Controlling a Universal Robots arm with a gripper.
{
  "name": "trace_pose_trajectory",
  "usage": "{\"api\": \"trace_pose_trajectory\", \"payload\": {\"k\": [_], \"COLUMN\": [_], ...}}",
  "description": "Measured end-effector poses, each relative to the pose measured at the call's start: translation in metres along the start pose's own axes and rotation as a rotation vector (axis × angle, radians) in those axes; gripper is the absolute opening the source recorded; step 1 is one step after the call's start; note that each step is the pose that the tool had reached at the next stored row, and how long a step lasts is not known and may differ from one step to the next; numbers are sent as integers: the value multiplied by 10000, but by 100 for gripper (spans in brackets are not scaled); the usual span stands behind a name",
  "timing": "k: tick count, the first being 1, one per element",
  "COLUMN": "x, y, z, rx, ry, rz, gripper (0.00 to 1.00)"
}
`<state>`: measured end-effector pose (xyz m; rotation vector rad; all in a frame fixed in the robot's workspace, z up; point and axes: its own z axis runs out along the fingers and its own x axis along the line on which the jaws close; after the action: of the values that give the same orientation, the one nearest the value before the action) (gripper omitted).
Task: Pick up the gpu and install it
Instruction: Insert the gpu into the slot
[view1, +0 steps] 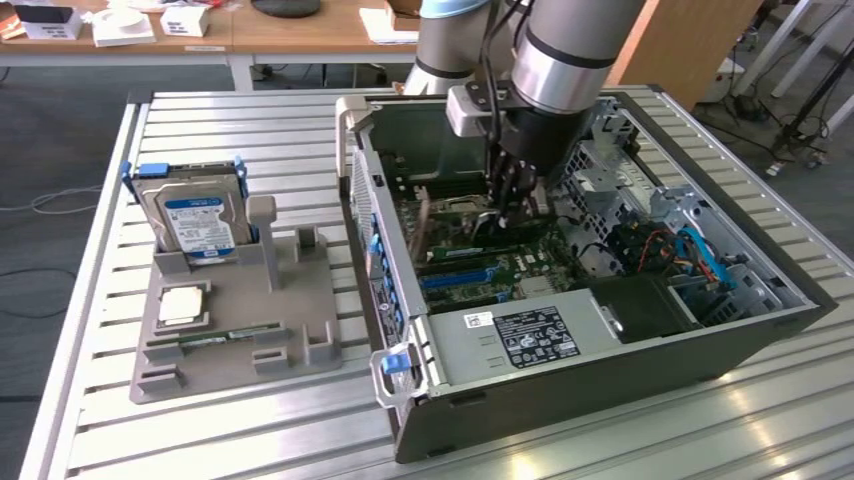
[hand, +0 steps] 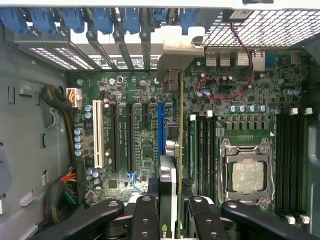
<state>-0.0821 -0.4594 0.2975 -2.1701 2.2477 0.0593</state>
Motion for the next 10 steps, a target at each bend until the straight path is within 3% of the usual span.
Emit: {"api": "trace_pose_trajectory", "payload": {"k": [10], "x": [29], "y": [11], "z": [58], "rx": [0], "ry": [0], "rz": [-4], "gripper": [27]}}
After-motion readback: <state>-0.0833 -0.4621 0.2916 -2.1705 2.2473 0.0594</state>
